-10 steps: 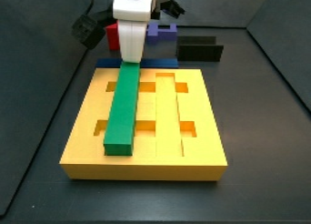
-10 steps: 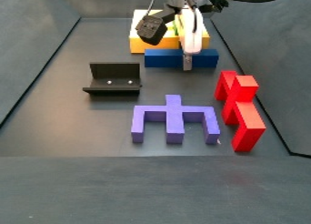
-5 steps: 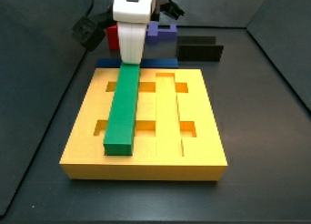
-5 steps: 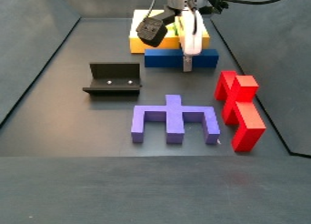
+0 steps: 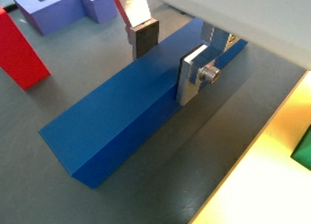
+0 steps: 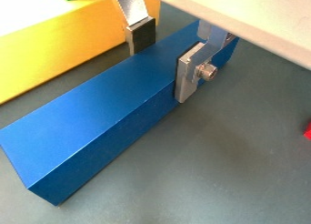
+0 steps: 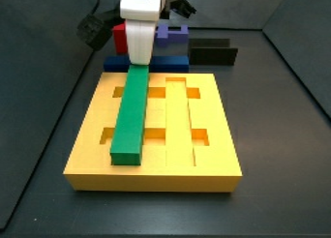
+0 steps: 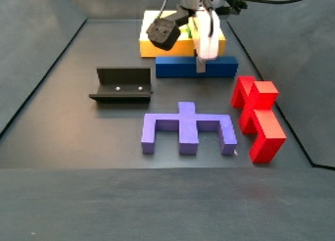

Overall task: Pick up the blue object. Move up. Move to above the board. Insert the blue object.
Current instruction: Pick up the blue object, then move up.

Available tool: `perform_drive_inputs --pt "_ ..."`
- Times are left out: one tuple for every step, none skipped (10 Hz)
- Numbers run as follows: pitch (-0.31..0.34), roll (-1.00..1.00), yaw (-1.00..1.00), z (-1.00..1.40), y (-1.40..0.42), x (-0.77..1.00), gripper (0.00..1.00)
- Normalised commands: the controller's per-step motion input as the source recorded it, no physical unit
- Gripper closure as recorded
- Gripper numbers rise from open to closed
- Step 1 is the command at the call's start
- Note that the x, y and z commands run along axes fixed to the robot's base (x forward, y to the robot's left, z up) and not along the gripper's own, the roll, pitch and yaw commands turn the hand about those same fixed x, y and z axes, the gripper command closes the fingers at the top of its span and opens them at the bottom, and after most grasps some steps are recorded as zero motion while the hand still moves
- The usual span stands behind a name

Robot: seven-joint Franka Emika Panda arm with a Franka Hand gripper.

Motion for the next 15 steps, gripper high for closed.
perform_drive_inputs --pt "0.0 0.0 0.0 0.0 0.0 0.0 1.0" --pt "0.0 0.0 0.0 0.0 0.0 0.0 1.0" --pt "0.0 0.0 0.0 0.0 0.0 0.0 1.0" --pt "0.0 0.0 0.0 0.0 0.0 0.0 1.0" --pt "0.0 0.0 0.0 0.0 0.0 0.0 1.0" --pt "0.0 0.0 0.0 0.0 0.0 0.0 1.0" --pt "0.0 0.0 0.0 0.0 0.0 0.0 1.0" --pt "0.0 0.0 0.0 0.0 0.0 0.0 1.0" --pt "0.0 0.0 0.0 0.0 0.0 0.0 1.0" --pt "0.0 0.0 0.0 0.0 0.0 0.0 1.0" --pt "0.0 0.0 0.0 0.0 0.0 0.0 1.0" --pt "0.0 0.0 0.0 0.83 0.0 0.0 1.0" --pt "0.045 0.01 0.04 0.82 0.07 -0.05 1.0" --pt "0.083 0.0 0.04 0.61 0.06 -0.1 1.0" --pt "0.05 -0.01 0.03 0.32 0.04 -0.05 1.0"
